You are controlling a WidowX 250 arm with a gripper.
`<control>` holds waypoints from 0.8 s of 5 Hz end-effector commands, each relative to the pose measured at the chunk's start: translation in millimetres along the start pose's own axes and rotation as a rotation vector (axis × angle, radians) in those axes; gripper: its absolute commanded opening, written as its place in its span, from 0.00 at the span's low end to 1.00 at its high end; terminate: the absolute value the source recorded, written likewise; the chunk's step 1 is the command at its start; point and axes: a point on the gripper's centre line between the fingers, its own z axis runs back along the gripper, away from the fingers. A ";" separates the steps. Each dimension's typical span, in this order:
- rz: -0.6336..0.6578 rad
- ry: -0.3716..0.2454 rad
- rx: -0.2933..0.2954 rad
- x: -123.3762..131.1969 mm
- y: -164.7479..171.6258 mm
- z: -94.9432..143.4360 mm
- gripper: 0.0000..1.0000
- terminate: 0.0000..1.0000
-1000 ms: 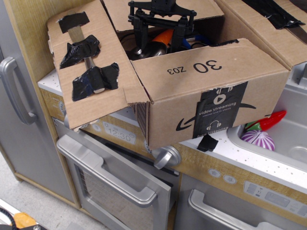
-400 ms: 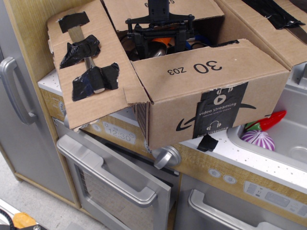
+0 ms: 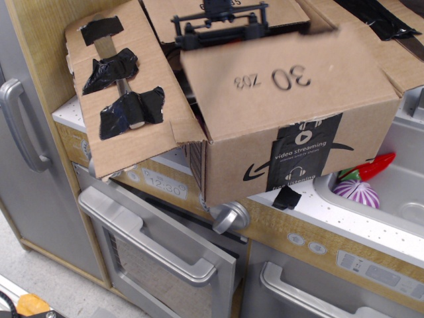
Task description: Open large4fbox flaps
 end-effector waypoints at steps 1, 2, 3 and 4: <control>-0.009 0.022 -0.046 -27.9 -29.1 40.6 1.00 0.00; 0.016 -0.020 -0.025 -59.2 -49.1 49.8 1.00 0.00; 0.035 -0.077 -0.039 -88.2 -61.9 45.5 1.00 0.00; 0.060 -0.143 -0.003 -106.8 -70.6 32.2 1.00 0.00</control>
